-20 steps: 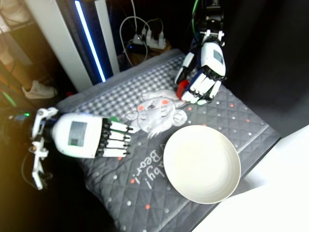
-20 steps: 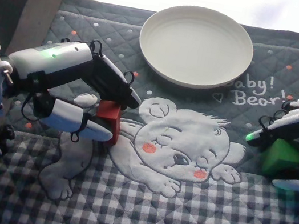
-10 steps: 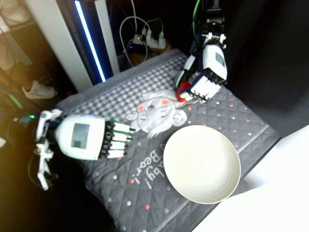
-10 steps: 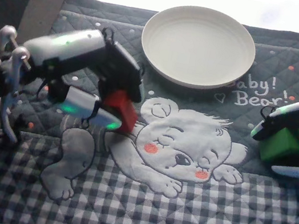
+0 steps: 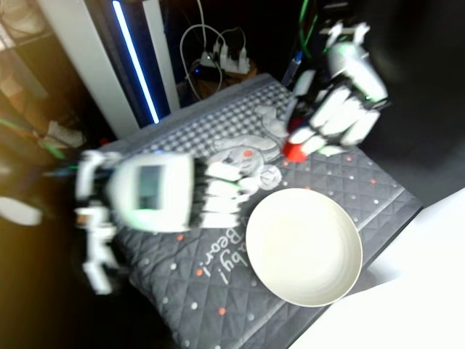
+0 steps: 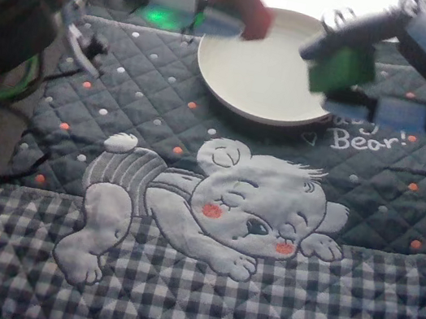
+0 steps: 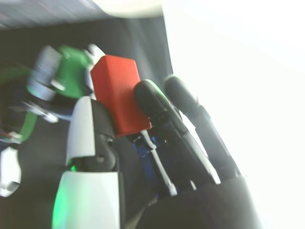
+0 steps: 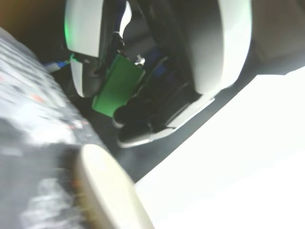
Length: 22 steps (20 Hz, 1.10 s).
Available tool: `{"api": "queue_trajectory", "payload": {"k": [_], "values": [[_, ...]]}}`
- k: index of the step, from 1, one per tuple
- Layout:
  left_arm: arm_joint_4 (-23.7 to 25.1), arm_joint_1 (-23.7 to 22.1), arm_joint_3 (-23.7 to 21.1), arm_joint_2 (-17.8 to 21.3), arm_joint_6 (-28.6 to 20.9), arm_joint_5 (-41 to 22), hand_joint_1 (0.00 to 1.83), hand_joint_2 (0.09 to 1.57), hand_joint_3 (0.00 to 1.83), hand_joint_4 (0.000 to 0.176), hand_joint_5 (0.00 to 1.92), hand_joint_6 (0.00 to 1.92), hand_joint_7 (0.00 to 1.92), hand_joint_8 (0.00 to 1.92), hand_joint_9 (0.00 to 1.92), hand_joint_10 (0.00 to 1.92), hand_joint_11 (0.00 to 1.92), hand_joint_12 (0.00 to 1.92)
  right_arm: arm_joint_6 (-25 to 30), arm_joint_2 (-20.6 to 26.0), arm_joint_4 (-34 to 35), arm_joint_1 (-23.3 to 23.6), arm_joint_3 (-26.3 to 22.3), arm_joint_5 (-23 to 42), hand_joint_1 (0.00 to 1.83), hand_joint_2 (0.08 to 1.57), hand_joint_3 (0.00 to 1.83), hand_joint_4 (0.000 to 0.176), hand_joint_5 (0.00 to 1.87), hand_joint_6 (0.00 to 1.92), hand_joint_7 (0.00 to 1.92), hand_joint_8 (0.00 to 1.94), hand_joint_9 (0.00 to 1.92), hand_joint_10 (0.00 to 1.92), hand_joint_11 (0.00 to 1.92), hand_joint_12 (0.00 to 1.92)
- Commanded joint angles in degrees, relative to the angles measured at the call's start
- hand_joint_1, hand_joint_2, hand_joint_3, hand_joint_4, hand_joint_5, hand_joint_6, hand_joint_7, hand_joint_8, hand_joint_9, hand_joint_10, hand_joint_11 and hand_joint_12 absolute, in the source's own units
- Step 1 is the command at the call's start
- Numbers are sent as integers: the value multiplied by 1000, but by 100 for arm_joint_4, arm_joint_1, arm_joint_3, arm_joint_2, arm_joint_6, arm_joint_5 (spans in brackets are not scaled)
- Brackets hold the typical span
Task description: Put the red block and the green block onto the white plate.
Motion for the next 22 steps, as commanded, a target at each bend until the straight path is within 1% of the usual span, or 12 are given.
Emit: {"api": "queue_trajectory", "payload": {"k": [1,5,6,9,11,12,14,15,16,19,21,22], "values": [[-169,-139,168,-83,27,-398,1308,978,0,0,1379,149,1360,492,1464,59,1043,995,13,-29,314,151,181,509,1404,1015,2,0,1084,766,1363,150,1172,834,1139,633],[-416,-533,1232,-858,28,182,1313,965,0,0,1350,211,1521,144,1551,32,1168,912,15,-581,529,543,860,70,1403,1028,0,0,1125,632,1182,539,1157,900,1187,696],[-451,-616,1546,-1072,28,460,1294,980,0,0,1276,378,1492,140,1377,6,291,1321,14,-770,541,643,1099,-181,1402,1034,3,0,1063,679,1178,565,1156,946,1209,841],[-424,-781,2535,-1740,26,1424,1218,1150,11,0,845,1062,977,1121,1139,15,171,1550,28,-1288,595,793,1824,-1018,1402,1033,0,0,1072,731,1217,450,1135,973,1091,1002],[-139,-784,3258,-2248,-330,1879,1305,1230,0,0,605,187,744,1380,837,965,673,1505,472,-1756,516,801,2515,-1524,1401,1037,0,0,1037,810,1202,460,1153,917,1066,892],[-26,-780,3445,-2380,-513,1962,1225,1250,0,0,640,1023,812,1447,848,1285,797,1625,715,-1894,429,801,2719,-1620,1400,1044,2,0,986,843,1180,523,1160,919,1117,851],[122,-752,3613,-2517,-735,2070,970,1322,0,0,628,1485,845,551,735,811,492,1346,1130,-2136,191,801,3023,-1708,1402,1040,3,0,1004,828,1188,504,1163,913,1169,785],[122,-727,3579,-2517,-740,2033,1032,1241,0,0,759,1311,840,215,647,444,173,1277,1129,-2144,150,800,3008,-1708,1401,1039,0,0,1046,806,1184,493,1147,922,1154,782],[122,-684,3511,-2497,-740,1965,1207,1148,2,0,931,954,910,1190,764,978,402,1635,1129,-2141,122,800,2967,-1705,1498,1032,1,0,1105,689,1190,404,1145,769,933,1360],[96,-629,3331,-2340,-747,1826,1164,1205,0,24,803,1210,827,1274,694,747,264,1438,1125,-2136,90,800,2804,-1616,1496,1057,3,0,1046,811,1080,589,1054,880,904,1415],[19,-559,3145,-2201,-750,1666,937,1289,3,0,618,157,670,152,654,160,278,977,1125,-2080,90,800,2600,-1495,1230,1001,0,0,671,63,754,62,795,153,607,693],[-35,-509,3042,-2127,-751,1567,836,1214,0,2,465,31,561,32,573,48,174,931,1125,-2024,75,800,2516,-1451,1050,922,0,79,390,12,444,12,483,30,305,513]]}}
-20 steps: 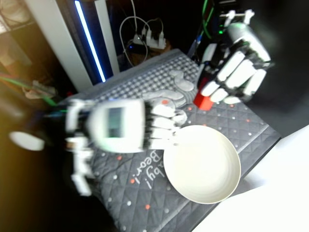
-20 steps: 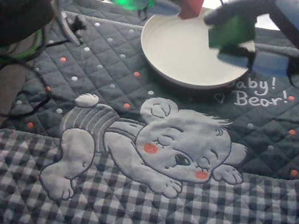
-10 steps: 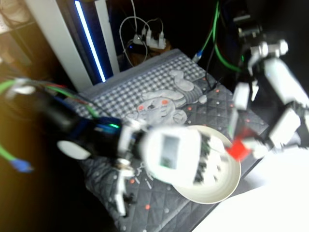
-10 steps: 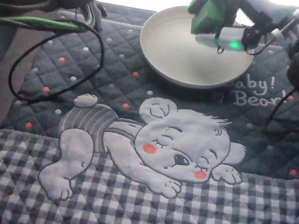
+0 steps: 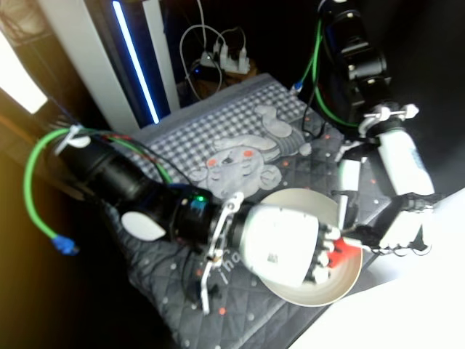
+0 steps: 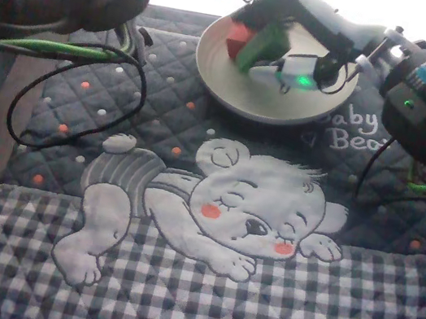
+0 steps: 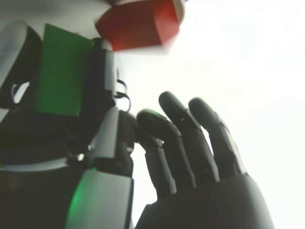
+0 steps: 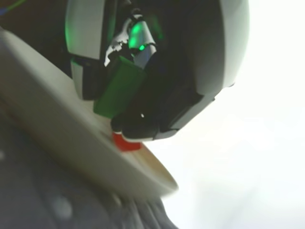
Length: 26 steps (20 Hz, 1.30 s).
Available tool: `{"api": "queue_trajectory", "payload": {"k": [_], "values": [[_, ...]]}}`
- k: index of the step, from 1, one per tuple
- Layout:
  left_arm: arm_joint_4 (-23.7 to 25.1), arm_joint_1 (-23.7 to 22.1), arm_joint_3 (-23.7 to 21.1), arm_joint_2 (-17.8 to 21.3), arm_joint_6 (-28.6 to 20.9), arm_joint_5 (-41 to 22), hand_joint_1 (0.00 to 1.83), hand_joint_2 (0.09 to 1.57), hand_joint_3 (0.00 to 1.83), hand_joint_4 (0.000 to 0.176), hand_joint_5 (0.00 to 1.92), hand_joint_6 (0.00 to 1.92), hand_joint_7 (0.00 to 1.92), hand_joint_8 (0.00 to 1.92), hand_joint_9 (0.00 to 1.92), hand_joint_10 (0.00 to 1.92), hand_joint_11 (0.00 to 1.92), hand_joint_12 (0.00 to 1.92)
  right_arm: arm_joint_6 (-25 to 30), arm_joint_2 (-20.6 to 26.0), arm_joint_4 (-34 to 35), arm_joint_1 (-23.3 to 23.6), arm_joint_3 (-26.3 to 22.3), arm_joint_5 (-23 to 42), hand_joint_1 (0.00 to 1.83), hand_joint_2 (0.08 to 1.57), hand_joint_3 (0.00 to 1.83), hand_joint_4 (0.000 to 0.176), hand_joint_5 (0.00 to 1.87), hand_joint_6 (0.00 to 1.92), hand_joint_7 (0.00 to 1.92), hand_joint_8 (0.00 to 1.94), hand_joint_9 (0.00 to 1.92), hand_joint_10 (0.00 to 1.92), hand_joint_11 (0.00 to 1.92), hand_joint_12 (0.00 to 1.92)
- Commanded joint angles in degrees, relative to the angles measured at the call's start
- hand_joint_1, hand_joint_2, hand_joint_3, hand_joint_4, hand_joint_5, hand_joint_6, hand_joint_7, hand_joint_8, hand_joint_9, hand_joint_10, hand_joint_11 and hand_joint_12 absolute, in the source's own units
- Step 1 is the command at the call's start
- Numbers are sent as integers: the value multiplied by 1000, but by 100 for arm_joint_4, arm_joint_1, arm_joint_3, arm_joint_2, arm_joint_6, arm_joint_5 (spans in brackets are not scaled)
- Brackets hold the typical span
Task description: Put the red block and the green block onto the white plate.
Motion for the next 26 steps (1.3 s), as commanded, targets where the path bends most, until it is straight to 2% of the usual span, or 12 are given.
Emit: {"api": "queue_trajectory", "payload": {"k": [1,2,3,4,6,7,10,13,15,19,23,26], "values": [[-141,28,-93,134,-38,-849,742,1204,0,15,396,5,478,6,494,10,89,896,46,203,221,56,-57,973,930,872,0,141,240,2,305,2,342,5,209,433],[-207,123,-345,318,-38,-1020,732,1197,0,0,319,0,388,0,404,1,35,815,46,395,225,55,-230,1208,816,845,0,169,114,0,196,0,228,0,140,394],[-354,246,-683,569,15,-1301,762,1281,10,15,298,0,393,3,401,3,43,811,46,632,237,53,-500,1440,782,843,3,157,71,0,150,0,178,0,27,497],[-507,351,-1022,821,108,-1541,804,1288,3,0,368,3,467,4,501,13,68,948,46,846,236,45,-776,1652,762,837,2,156,58,2,105,4,111,5,5,386],[-806,641,-1821,1418,342,-2152,945,1057,0,0,329,0,328,0,326,0,10,879,16,1328,270,-158,-1405,2132,765,833,1,143,30,7,85,6,55,10,0,208],[-877,846,-2175,1684,382,-2491,992,970,0,34,335,3,245,0,250,1,0,864,-119,1578,411,-370,-1707,2442,753,834,1,172,18,1,71,2,40,3,0,99],[-1067,1459,-3053,2350,468,-3443,1038,970,0,67,334,1,252,1,277,5,10,906,-657,2330,740,-966,-2618,3216,772,821,0,176,52,11,86,9,42,7,21,50],[-1427,2193,-3957,3094,606,-4588,1076,959,0,1,272,0,275,2,303,5,0,852,-688,2854,966,-1596,-3212,3958,751,837,3,176,13,0,82,1,4,0,0,1],[-1617,2807,-4534,3547,700,-5373,1078,1000,9,16,192,0,232,1,290,6,0,713,-698,3203,1338,-2314,-3641,4661,794,781,0,166,52,16,116,13,36,12,0,0],[-1831,3723,-5351,3983,997,-6486,961,1008,3,0,161,0,290,0,382,7,11,853,-728,3576,2120,-3829,-4456,6053,776,813,13,176,50,0,125,2,82,6,15,8],[-2476,5030,-5973,4369,1034,-7505,520,1194,8,0,160,1,253,0,316,0,4,832,-747,3693,2400,-4551,-4842,6138,727,958,9,170,74,2,78,0,22,1,4,2],[-2397,4962,-6051,4390,1135,-7505,199,1241,1,0,97,0,187,0,249,0,24,643,-739,3694,2557,-4717,-4900,6140,675,1062,14,136,58,2,123,6,92,10,65,21]]}}
